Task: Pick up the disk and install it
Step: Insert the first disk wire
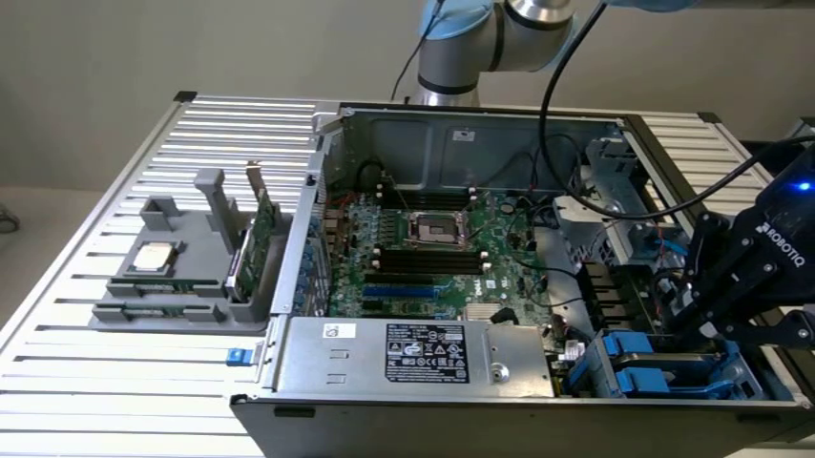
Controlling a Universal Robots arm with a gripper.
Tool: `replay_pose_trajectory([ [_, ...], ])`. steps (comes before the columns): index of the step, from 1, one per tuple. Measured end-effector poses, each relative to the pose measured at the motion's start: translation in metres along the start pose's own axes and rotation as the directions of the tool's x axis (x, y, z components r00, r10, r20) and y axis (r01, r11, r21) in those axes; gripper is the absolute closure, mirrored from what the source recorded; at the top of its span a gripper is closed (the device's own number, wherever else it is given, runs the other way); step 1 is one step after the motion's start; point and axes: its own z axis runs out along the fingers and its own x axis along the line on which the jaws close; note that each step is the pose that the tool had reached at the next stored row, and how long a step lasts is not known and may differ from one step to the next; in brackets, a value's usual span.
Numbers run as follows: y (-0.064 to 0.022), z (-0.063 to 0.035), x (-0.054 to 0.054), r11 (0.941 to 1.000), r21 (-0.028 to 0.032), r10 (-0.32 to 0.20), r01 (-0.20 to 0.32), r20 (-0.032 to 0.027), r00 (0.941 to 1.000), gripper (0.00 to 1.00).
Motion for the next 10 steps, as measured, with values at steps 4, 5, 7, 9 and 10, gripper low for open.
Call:
replay_pose_trajectory([
  [4, 0.0001, 0.0005, 0.0001, 1.0, -0.0044, 0.001, -0.001, 0.0004, 1.0, 0.83],
  [5, 0.0002, 0.0007, 0.0001, 1.0, -0.0056, 0.001, -0.001, 0.0007, 1.0, 0.83],
  [7, 0.0002, 0.0012, 0.0001, 1.0, -0.0081, 0.001, -0.001, 0.001, 1.0, 0.83],
  [9, 0.0003, 0.0017, 0.0001, 1.0, -0.0099, 0.001, -0.001, 0.0015, 1.0, 0.83],
  [10, 0.0002, 0.0019, 0.0002, 0.9999, -0.0106, 0.001, -0.001, 0.0017, 1.0, 0.83],
])
